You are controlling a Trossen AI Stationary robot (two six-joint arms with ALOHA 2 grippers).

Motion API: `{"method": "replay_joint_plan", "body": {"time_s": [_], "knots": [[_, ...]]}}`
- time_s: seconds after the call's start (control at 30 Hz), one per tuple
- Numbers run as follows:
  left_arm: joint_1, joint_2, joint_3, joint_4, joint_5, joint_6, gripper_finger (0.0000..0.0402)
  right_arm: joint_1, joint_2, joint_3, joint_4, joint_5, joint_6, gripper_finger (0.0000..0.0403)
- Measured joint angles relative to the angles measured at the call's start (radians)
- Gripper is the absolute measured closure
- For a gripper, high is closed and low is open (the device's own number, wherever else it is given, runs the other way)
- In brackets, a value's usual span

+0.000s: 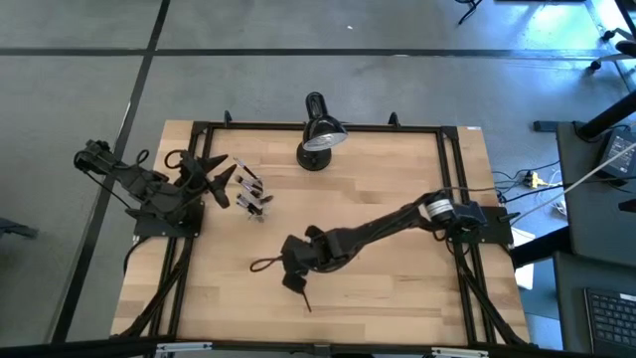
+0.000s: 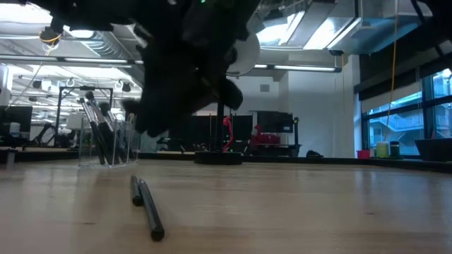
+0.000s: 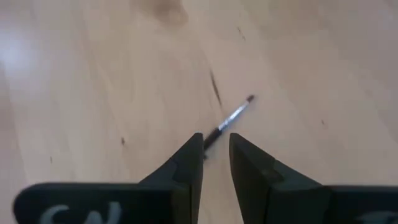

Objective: Sort items
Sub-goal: Put the eyeshadow brush into the transparent organizer

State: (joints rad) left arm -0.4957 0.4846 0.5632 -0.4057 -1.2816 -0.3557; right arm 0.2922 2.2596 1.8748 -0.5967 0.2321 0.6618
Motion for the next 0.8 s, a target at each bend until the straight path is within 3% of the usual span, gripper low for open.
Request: {"method": "replay_joint_plan", "body": {"time_s": [0.27,0.8], "knots": [[0.0,0.008,0.0,-0.002,-0.003,0.035,0.0222,-0.042,0.053,0.0,0.088,-0.046,0.014,0.0324],[0.0,0.008,0.0,-0.001,-0.004,0.037,0.0222,-0.047,0.091,0.001,0.043,-0.094,-0.017,0.0324]]}}
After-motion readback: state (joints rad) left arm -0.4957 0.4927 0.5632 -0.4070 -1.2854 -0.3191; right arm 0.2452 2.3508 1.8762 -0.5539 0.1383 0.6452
